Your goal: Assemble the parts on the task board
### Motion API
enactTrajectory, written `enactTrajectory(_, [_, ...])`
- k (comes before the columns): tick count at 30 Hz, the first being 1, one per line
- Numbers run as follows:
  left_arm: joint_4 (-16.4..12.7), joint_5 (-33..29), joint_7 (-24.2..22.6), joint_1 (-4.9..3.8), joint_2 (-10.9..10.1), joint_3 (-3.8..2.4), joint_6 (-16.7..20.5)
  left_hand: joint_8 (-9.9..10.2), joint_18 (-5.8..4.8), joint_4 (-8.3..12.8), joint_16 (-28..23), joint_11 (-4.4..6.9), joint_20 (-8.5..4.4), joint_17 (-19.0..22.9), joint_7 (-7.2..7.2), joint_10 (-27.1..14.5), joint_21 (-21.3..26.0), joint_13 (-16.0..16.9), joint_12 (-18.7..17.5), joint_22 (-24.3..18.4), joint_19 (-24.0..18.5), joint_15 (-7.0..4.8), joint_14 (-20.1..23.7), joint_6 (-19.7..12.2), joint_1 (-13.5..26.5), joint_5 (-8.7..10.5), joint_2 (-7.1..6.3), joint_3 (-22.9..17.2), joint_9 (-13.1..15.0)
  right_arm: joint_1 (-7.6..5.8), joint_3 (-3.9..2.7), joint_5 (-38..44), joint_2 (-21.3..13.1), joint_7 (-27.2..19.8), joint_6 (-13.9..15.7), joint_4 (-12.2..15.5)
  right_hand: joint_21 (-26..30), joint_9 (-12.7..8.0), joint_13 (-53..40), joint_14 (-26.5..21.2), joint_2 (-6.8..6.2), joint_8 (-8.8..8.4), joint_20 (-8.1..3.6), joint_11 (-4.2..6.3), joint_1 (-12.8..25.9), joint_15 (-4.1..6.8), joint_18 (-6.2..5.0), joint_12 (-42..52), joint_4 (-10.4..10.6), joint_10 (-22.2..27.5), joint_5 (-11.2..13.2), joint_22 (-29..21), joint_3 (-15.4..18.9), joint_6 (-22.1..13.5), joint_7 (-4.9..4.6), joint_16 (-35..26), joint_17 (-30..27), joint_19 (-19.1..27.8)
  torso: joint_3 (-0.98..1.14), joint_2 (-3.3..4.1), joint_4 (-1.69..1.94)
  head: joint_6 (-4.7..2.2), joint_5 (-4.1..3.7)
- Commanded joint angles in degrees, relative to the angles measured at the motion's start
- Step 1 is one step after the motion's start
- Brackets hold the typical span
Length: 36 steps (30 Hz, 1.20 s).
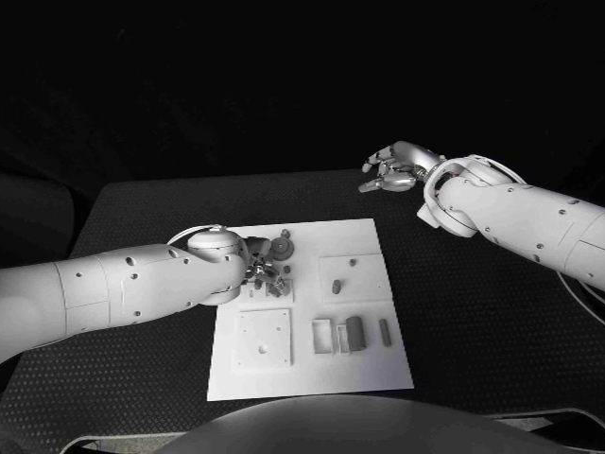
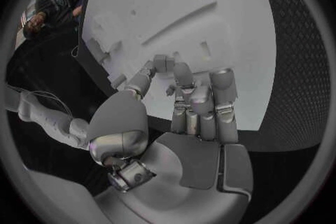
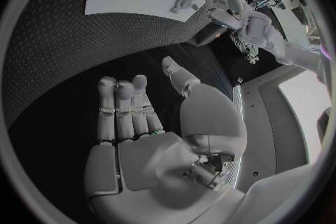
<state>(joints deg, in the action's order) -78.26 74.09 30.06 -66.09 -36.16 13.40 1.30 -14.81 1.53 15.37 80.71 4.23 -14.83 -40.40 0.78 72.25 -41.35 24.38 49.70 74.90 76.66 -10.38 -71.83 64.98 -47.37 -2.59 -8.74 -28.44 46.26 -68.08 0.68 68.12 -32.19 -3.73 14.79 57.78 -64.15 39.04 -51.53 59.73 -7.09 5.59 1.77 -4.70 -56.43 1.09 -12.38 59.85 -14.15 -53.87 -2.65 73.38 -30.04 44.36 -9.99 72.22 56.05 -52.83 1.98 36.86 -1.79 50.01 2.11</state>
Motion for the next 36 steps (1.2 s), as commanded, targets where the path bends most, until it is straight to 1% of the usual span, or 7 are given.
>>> enactTrajectory(1, [0.0,-0.2,0.4,0.32,-0.1,0.25,-1.0,0.4,2.86,-0.4,0.0,-0.56,-0.15,0.1,1.97,-0.1,0.1,0.1,0.4,0.7,-0.1,0.45,0.0,-2.5,-2.1,-0.36,1.80,-0.2,-0.5,0.01,-0.03,0.2,0.0,-0.4,-0.4,0.0,0.4,-0.1,0.1,0.0,0.35,0.29,-0.40,0.04,0.2,0.45,-2.62,0.2,0.0,0.3,-0.1,-0.1,0.2,-0.7,-1.19,0.1,-0.1,-0.2,0.00,0.02,-0.05,-0.01,0.04])
enactTrajectory(3, [0.1,-0.2,0.3,0.32,-0.2,0.25,-1.5,0.6,2.86,-0.5,0.1,-0.61,-0.17,0.1,2.02,-0.1,0.1,0.1,0.5,0.7,-0.1,0.49,0.0,-2.6,-1.9,-0.36,1.51,-0.2,-0.7,0.01,-0.03,0.2,0.0,-0.4,-0.4,0.0,0.4,-0.1,0.1,0.0,0.34,0.29,-0.40,0.04,0.2,0.45,-2.62,0.2,0.0,0.3,-0.1,-0.1,0.2,-0.7,-1.19,0.1,-0.1,-0.2,0.02,0.00,-0.07,-0.01,0.04])
enactTrajectory(11, [0.1,-0.2,-0.4,0.33,-0.7,0.25,-1.1,0.8,2.93,-1.7,0.2,-0.66,-0.24,0.1,2.08,-0.3,0.2,0.2,0.9,0.7,-0.1,0.55,0.0,-2.6,-1.1,-0.40,0.19,-0.5,-1.3,0.04,-0.03,0.2,-0.1,-0.4,-0.5,0.0,0.4,-0.1,0.1,0.0,0.34,0.28,-0.40,0.03,0.3,0.44,-2.62,0.2,0.0,0.3,-0.1,-0.1,0.3,-0.8,-1.20,0.1,-0.1,-0.2,-0.01,0.00,-0.07,-0.01,0.04])
enactTrajectory(13, [-0.1,-0.2,-0.9,0.33,-0.9,0.25,-1.2,0.9,2.96,-2.0,0.2,-0.67,-0.26,0.1,2.10,-0.4,0.2,0.2,1.0,0.8,-0.1,0.56,0.0,-2.6,-1.0,-0.40,0.00,-0.6,-1.4,0.13,-0.03,0.2,-0.1,-0.5,-0.4,-0.1,0.4,-0.1,0.1,0.0,0.33,0.27,-0.40,0.03,0.3,0.44,-2.62,0.2,0.1,0.3,-0.1,-0.1,0.3,-0.8,-1.20,0.1,-0.1,-0.2,0.00,0.02,-0.07,-0.01,-0.09])
enactTrajectory(17, [-0.5,0.1,-1.3,0.33,-1.1,0.25,-1.0,1.4,3.06,-2.4,0.1,-0.92,-0.27,0.3,2.38,-0.9,0.4,0.2,1.0,0.8,-0.3,0.78,0.4,-3.5,-0.8,-0.40,-0.42,-0.9,-2.0,0.14,-0.03,0.2,-0.2,-0.5,-0.5,-0.1,0.4,-0.1,0.2,0.0,0.28,0.27,-0.39,0.02,0.5,0.43,-2.62,0.2,0.2,0.3,-0.1,-0.1,0.3,-0.8,-1.21,0.1,-0.1,-0.1,-0.02,0.02,-0.06,-0.01,-0.07])
enactTrajectory(24, [-1.3,0.2,-1.9,0.34,-1.9,0.24,-0.1,2.1,3.24,-2.7,0.2,-1.25,-0.12,0.3,2.75,-1.0,0.4,0.3,1.4,0.8,-0.3,1.08,0.4,-4.7,-0.9,-0.41,-0.54,-1.1,-2.7,0.14,-0.03,0.2,-0.3,-0.5,-0.5,-0.1,0.4,-0.1,0.2,0.0,0.28,0.26,-0.38,0.01,0.6,0.42,-2.62,0.2,0.2,0.3,-0.1,-0.1,0.3,-0.8,-1.22,0.1,-0.1,-0.1,-0.03,0.02,-0.02,-0.01,-0.04])
enactTrajectory(36, [-2.2,-1.1,-2.4,0.33,-2.7,0.23,-0.1,3.1,3.74,-3.3,0.4,-1.76,0.30,0.4,3.31,-1.2,0.3,0.4,1.9,0.9,-0.3,1.57,0.4,-6.4,-0.9,-0.42,-0.42,-1.3,-4.1,0.14,-0.03,0.2,-0.3,-0.4,-0.7,-0.1,0.4,-0.1,0.2,0.0,0.27,0.27,-0.39,0.01,0.6,0.42,-2.62,0.3,0.2,0.3,-0.1,-0.1,0.3,-0.8,-1.21,0.1,-0.1,-0.1,-0.03,0.03,-0.06,-0.01,0.15])
